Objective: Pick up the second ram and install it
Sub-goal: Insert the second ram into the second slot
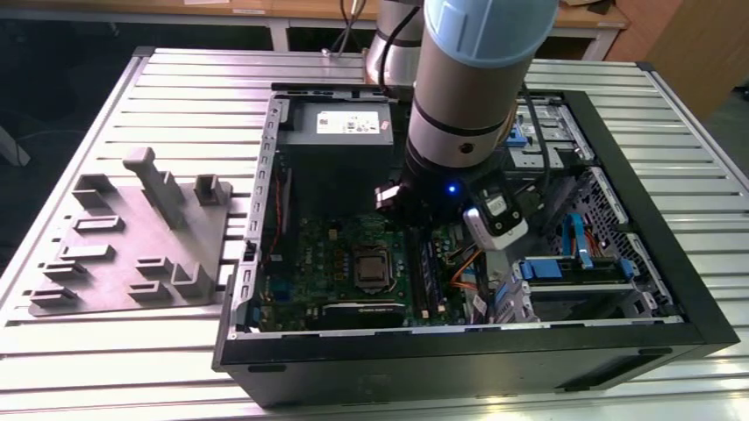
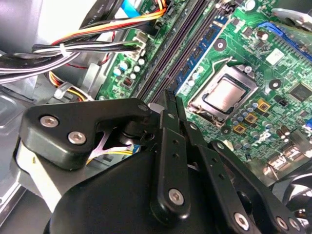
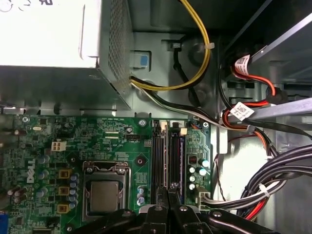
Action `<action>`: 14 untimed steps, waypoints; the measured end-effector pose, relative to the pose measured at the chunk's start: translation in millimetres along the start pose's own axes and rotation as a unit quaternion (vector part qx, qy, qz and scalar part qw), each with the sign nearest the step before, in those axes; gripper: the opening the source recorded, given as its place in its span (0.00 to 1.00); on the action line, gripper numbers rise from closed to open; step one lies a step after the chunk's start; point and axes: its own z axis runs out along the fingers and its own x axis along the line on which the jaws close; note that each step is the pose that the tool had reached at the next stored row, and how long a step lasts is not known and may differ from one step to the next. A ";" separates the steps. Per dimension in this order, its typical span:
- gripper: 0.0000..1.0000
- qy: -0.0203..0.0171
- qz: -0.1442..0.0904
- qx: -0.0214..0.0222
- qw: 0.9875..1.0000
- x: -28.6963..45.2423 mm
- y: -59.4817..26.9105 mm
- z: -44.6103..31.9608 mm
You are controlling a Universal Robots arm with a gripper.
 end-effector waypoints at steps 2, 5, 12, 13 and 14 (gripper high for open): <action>0.12 0.000 0.000 0.000 1.000 0.1 -0.2 2.1; 0.12 0.000 0.000 0.000 1.000 0.2 -0.6 6.0; 0.12 0.000 0.000 0.000 1.000 2.1 -1.4 13.0; 0.12 0.000 0.000 0.000 1.000 3.1 -1.4 13.6; 0.12 0.000 0.000 0.000 1.000 3.5 -1.5 14.0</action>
